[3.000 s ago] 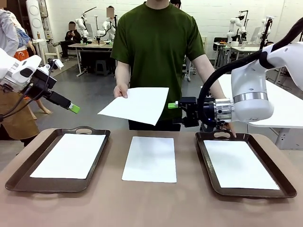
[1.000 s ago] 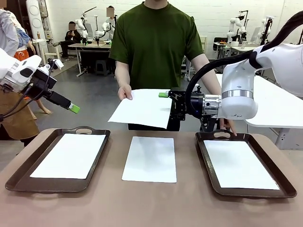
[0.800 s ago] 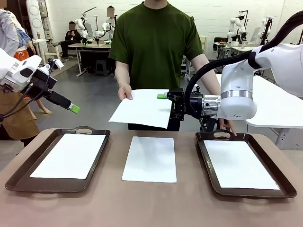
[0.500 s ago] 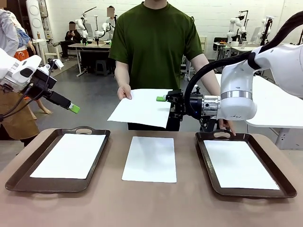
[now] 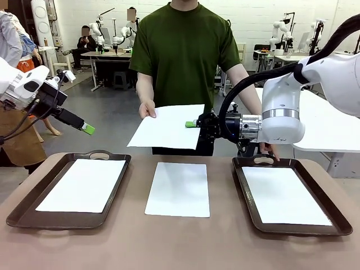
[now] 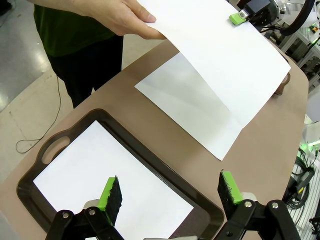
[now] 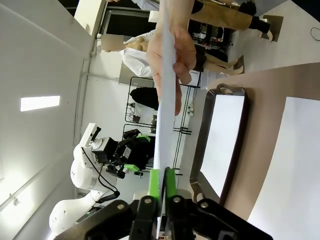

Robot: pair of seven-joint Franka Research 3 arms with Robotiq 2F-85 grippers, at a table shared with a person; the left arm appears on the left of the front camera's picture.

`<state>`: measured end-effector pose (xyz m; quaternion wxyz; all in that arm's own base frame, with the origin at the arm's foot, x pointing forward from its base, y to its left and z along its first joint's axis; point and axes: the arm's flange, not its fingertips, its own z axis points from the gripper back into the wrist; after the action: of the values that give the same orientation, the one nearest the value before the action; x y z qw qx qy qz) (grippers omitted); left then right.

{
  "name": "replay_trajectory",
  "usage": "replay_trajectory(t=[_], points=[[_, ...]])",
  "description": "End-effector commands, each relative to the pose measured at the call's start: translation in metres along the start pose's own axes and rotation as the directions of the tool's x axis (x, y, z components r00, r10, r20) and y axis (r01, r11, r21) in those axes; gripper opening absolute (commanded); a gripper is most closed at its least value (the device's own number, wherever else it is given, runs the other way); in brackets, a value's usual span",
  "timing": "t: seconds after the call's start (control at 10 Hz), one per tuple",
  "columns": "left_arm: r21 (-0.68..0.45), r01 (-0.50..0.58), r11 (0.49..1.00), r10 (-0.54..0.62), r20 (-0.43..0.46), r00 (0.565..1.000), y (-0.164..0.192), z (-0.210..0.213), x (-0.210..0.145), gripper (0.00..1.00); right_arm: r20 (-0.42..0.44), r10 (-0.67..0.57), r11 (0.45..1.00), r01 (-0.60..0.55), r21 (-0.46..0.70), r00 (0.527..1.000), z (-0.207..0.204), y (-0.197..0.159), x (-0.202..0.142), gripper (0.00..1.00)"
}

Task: Sort the A4 documents.
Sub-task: Receive the A4 Paper.

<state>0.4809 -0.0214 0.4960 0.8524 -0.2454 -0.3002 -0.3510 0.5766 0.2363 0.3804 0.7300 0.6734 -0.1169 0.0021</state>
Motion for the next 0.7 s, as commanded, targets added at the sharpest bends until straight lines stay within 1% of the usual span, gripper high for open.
replay_trajectory(t=[0.0, 0.4, 0.5, 0.6], points=[[0.011, 0.002, 1.000, -0.002, 0.002, 1.000, 0.0001, 0.0002, 0.0003, 1.00, -0.018, -0.008, 1.000, 0.008, -0.002, 1.000, -0.0026, -0.0013, 0.0023, 0.00], [0.011, 0.002, 1.000, -0.002, 0.002, 1.000, 0.0001, 0.0002, 0.0003, 1.00, -0.018, -0.002, 1.000, 0.002, -0.006, 1.000, -0.0026, -0.0016, 0.0022, 0.00], [0.011, 0.002, 1.000, -0.002, 0.002, 1.000, 0.0001, 0.0002, 0.0003, 1.00, -0.036, 0.008, 1.000, -0.008, 0.006, 0.999, -0.0029, -0.0003, 0.0021, 0.00], [0.011, 0.002, 1.000, -0.002, 0.002, 1.000, 0.0001, 0.0002, 0.0003, 1.00, -0.093, 0.074, 0.997, -0.076, -0.018, 0.993, -0.0021, 0.0079, 0.0018, 0.00]])
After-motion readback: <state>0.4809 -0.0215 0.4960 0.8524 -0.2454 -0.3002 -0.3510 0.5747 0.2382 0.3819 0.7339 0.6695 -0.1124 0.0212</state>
